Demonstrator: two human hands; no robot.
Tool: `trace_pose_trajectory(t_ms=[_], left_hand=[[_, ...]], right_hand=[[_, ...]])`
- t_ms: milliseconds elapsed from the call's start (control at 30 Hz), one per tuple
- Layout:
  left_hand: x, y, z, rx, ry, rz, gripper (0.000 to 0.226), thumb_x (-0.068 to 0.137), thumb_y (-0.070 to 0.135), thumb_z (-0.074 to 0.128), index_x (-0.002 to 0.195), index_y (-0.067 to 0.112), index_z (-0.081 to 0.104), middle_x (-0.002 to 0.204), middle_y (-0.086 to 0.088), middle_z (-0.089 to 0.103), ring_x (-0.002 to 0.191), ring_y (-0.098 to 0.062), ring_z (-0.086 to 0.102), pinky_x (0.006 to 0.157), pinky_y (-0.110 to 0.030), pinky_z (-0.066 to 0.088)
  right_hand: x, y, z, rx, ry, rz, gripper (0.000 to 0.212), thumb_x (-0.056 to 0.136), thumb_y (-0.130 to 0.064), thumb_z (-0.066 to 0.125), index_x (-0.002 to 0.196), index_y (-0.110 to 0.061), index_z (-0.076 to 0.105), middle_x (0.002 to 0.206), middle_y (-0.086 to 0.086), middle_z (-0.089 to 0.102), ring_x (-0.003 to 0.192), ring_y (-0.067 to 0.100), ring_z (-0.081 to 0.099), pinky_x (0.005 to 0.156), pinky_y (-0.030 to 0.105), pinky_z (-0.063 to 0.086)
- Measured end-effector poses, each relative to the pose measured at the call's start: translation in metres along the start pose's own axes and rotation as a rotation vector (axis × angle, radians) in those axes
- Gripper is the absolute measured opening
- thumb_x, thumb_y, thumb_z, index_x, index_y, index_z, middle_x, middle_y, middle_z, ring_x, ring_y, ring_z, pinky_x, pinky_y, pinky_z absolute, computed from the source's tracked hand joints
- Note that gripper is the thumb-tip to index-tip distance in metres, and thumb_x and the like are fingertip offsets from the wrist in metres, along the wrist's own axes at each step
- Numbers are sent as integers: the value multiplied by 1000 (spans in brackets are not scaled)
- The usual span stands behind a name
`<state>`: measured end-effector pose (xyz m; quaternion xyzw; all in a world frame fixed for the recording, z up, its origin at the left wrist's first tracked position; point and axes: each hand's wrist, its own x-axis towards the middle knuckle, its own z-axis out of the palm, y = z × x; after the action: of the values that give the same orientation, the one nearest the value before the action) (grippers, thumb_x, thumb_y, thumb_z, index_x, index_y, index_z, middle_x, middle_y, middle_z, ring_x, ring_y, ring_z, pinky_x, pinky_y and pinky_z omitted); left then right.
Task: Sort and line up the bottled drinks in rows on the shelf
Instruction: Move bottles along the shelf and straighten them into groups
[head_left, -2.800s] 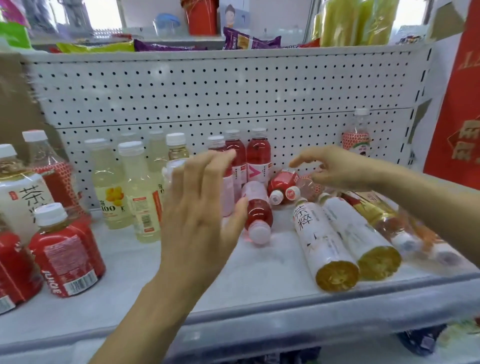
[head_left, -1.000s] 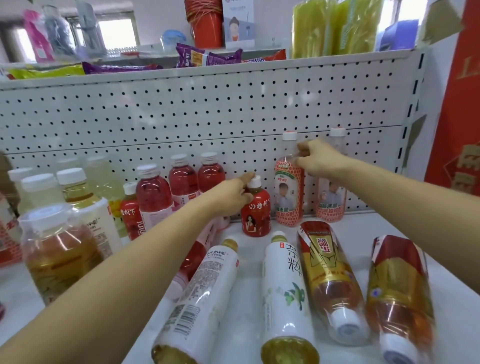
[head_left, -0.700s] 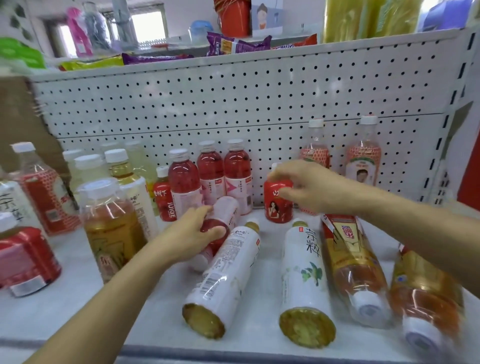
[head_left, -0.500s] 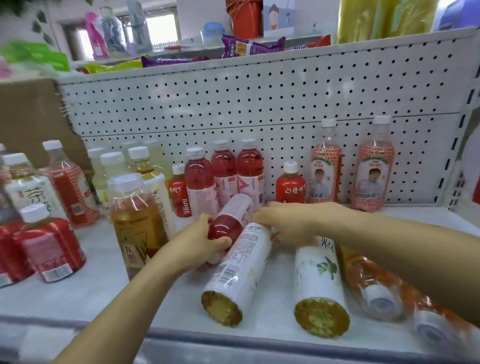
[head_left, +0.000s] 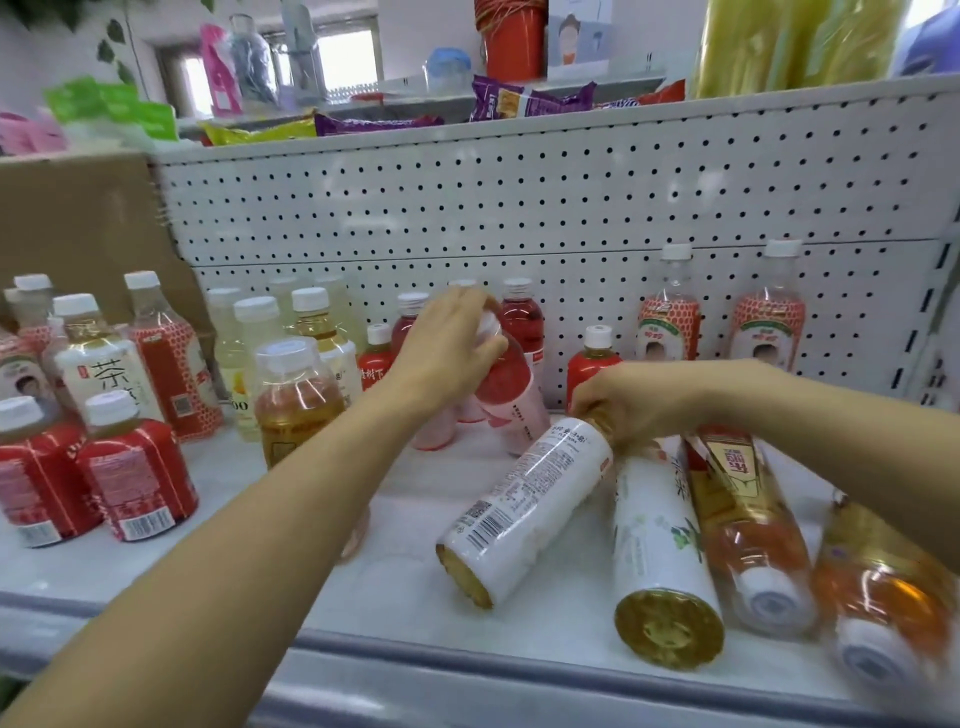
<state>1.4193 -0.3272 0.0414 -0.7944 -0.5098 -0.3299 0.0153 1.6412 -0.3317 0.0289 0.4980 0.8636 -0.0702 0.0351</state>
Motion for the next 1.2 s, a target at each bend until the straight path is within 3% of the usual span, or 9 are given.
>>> trace_pose_trajectory(t_ms=[133, 267, 567, 733, 833, 933, 1033, 1133, 1200], left_hand=[[30, 5, 5, -3, -69, 35, 37, 98, 23, 59, 131, 10, 47, 137, -11, 54, 123, -27, 52, 101, -37, 41], [44, 10, 15, -26, -123, 43, 40, 101, 18, 54, 140, 14, 46, 142, -11, 53, 125, -27, 52, 95, -29, 39], [43, -2, 31, -175, -227, 51, 63, 101, 14, 52, 156, 26, 24, 163, 3, 22, 145, -18, 30, 119, -33, 25], [6, 5, 38, -360, -129, -1, 69, 99, 20, 57, 157, 27, 22, 165, 9, 15, 142, -10, 32, 112, -28, 34], [-24, 13, 37, -287, -105, 41, 66, 98, 23, 59, 155, 26, 26, 163, 11, 20, 122, 2, 39, 103, -19, 31], [-61, 29, 43, -238, -91, 49, 57, 96, 35, 59, 148, 26, 38, 147, 9, 42, 121, -5, 47, 107, -31, 41], [-86, 59, 44, -199, -276, -56, 62, 92, 60, 50, 144, 27, 41, 133, 7, 56, 105, -9, 58, 93, -31, 48], [-84, 88, 48, -89, -502, -177, 87, 79, 84, 35, 142, 24, 37, 120, 1, 64, 90, -16, 68, 80, -38, 58], [-76, 99, 54, -87, -608, -270, 91, 75, 85, 46, 141, 24, 34, 121, -3, 61, 78, -19, 70, 66, -37, 62]], right_hand=[[-27, 12, -39, 166, -2, 61, 30, 83, -20, 76, 110, -24, 67, 101, -6, 65, 85, 10, 64, 60, 16, 50], [-43, 16, -72, 385, 136, 46, 27, 80, -35, 74, 100, -16, 71, 90, 7, 70, 74, 16, 66, 61, 19, 52], [-7, 1, -72, 318, 486, 144, 36, 92, -46, 63, 81, -12, 62, 68, 2, 56, 52, 13, 58, 44, 19, 44], [2, -10, -50, 414, 617, 156, 25, 96, -43, 59, 95, -18, 61, 77, -5, 59, 57, 6, 52, 47, 19, 40], [-14, -12, -42, 474, 584, 173, 34, 98, -42, 54, 124, -21, 58, 93, -3, 62, 71, 10, 60, 59, 23, 49], [-45, 4, -27, 378, 508, 224, 41, 99, -40, 52, 133, -18, 54, 113, 0, 64, 88, 11, 63, 73, 25, 52], [-80, 24, -2, 122, 378, 204, 26, 100, -21, 53, 123, -22, 64, 115, -5, 67, 91, 6, 61, 73, 20, 48], [-104, 40, 14, -25, 239, 190, 33, 96, -14, 55, 124, -29, 63, 114, -15, 59, 103, 7, 58, 83, 19, 49], [-113, 46, 19, -91, 138, 147, 44, 93, -11, 57, 129, -37, 57, 121, -17, 51, 113, 6, 52, 90, 20, 46]])
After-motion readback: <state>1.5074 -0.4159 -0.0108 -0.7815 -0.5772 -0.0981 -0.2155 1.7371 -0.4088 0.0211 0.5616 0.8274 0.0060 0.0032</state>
